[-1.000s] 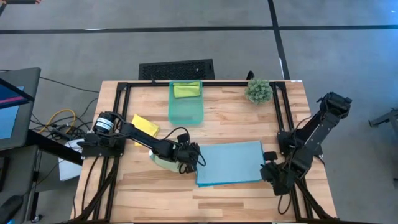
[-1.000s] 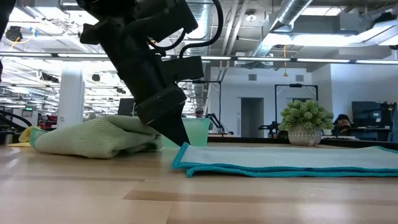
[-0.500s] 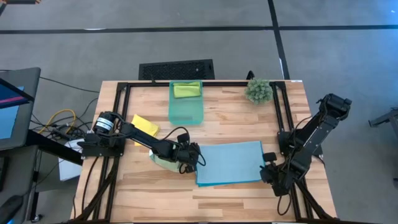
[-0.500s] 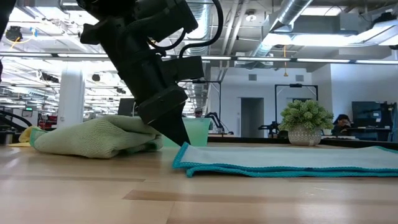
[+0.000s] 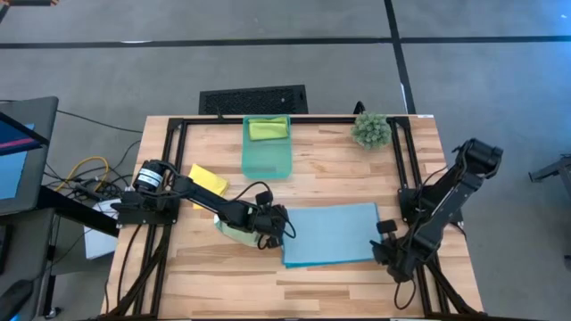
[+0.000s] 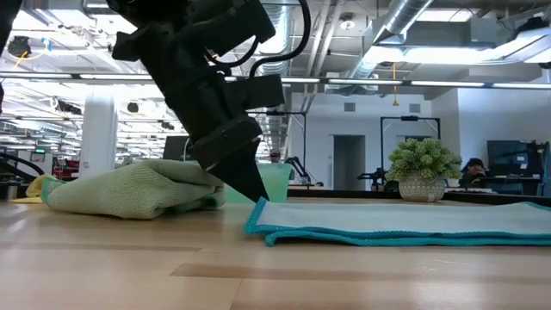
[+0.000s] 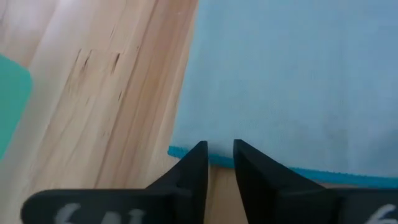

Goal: Fold microfiber towels
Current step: Fold the blue microfiber cloth

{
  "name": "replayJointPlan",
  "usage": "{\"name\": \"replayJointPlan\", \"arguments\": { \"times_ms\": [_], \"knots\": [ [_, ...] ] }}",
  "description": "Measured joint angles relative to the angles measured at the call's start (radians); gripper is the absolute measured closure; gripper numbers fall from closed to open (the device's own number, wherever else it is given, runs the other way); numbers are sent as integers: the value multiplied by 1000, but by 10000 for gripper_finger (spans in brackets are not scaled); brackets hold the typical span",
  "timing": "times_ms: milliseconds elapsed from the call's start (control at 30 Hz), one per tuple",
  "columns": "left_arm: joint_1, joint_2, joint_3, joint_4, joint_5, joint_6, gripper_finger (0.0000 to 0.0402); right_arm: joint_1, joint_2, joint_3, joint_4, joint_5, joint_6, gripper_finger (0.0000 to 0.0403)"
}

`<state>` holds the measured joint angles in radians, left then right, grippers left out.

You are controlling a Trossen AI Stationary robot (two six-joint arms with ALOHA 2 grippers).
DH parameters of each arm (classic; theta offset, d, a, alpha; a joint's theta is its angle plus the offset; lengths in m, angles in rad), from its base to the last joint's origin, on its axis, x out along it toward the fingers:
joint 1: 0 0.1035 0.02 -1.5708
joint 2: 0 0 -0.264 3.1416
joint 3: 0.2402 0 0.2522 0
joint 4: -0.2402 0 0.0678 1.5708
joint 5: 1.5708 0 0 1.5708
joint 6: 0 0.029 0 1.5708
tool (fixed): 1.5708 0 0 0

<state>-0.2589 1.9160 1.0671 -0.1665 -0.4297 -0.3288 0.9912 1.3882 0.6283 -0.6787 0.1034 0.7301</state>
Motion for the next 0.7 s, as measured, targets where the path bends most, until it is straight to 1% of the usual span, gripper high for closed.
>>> {"name": "replayJointPlan", "arguments": {
  "times_ms": [100, 200, 333, 433, 500, 567, 700],
  "knots": [
    [-8, 0, 15, 1, 0, 11, 316, -5, -22, 16, -28, -5, 21, 366],
    [-18, 0, 26, 1, 0, 22, 308, -5, -28, 16, -22, -4, 23, 365],
    [-25, 0, 30, 1, 1, 22, 300, -10, -25, 17, -25, -2, 55, 338],
    [-26, 0, 30, 1, 2, 22, 296, -20, -25, 17, -25, -5, 53, 311],
    [-26, 0, 30, 0, 2, 22, 293, -20, -25, 17, -25, -5, 34, 301],
    [-26, 0, 30, 0, 2, 22, 292, -19, -25, 17, -24, -5, 24, 302],
    [-26, 0, 30, 0, 2, 22, 291, -20, -25, 17, -24, -5, 27, 324]
  ]
}}
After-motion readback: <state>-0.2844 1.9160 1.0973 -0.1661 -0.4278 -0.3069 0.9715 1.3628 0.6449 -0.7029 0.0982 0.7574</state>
